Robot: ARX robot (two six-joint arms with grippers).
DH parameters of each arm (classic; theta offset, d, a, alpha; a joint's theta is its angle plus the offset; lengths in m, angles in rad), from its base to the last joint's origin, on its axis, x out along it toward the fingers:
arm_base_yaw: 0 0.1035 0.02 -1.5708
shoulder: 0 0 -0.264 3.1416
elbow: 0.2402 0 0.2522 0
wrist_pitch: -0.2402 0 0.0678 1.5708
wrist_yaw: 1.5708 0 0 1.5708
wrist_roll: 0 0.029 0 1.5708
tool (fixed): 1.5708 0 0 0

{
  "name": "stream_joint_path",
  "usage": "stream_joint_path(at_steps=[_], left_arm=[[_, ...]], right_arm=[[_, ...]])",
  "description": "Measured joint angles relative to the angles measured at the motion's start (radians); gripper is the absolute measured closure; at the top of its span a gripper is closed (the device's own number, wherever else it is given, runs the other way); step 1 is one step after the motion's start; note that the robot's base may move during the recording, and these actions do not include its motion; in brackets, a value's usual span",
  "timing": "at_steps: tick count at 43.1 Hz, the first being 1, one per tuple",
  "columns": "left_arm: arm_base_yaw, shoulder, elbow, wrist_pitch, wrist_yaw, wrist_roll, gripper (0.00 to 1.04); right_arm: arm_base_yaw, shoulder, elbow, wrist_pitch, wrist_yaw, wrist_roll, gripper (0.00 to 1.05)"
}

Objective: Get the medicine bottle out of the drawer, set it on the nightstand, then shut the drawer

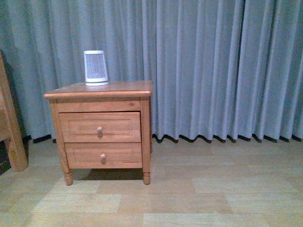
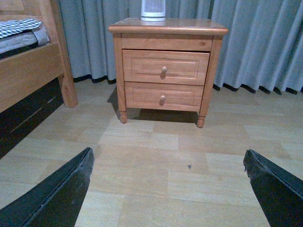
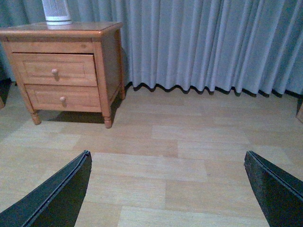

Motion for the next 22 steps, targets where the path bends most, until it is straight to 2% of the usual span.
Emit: stream_joint_path(at_steps=[22], left_arm=[[0.000, 0.000, 0.000, 0.000, 0.000, 0.000, 0.07]], right_arm=[[0.000, 0.000, 0.000, 0.000, 0.000, 0.000, 0.07]])
